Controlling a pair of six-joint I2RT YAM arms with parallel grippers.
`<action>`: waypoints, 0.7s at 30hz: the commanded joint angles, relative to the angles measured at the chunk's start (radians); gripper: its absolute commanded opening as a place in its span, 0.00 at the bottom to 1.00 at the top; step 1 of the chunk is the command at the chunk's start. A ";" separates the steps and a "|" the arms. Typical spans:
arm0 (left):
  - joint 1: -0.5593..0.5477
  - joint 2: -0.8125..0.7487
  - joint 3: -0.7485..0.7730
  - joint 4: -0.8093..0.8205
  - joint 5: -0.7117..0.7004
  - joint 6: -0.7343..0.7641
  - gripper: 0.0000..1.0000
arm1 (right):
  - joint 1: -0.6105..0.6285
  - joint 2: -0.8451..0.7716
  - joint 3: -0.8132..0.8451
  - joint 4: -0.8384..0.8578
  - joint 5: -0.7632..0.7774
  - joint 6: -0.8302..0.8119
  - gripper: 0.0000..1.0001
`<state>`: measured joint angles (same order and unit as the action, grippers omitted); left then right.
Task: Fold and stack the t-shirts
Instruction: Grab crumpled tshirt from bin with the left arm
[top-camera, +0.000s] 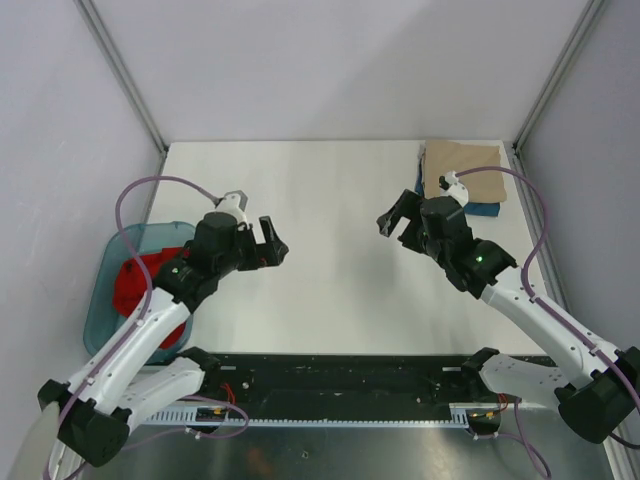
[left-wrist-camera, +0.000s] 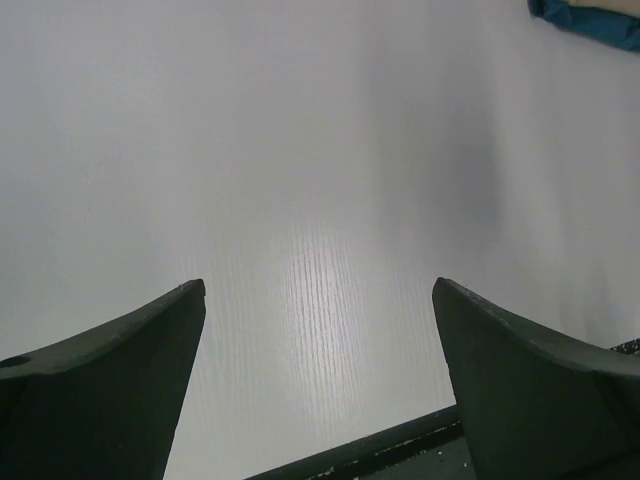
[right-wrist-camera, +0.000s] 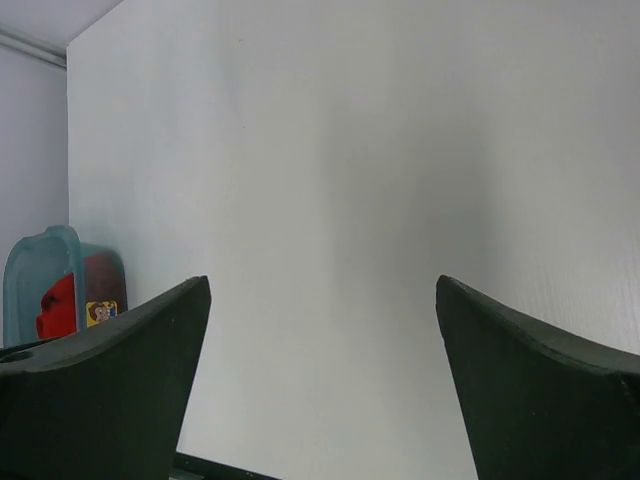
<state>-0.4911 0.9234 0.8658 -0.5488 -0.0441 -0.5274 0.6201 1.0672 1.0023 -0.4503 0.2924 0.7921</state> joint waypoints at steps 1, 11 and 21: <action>0.013 -0.058 0.019 -0.013 -0.071 -0.015 0.99 | 0.002 -0.008 0.001 0.003 0.042 0.003 0.99; 0.162 -0.025 0.073 -0.138 -0.200 -0.127 0.99 | -0.007 0.012 0.001 -0.035 0.016 -0.050 0.99; 0.457 0.191 0.080 -0.166 -0.298 -0.206 0.99 | -0.010 0.078 0.001 -0.034 -0.078 -0.066 0.99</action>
<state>-0.1253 1.0355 0.9165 -0.6987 -0.2604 -0.6666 0.6132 1.1225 1.0019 -0.4911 0.2546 0.7494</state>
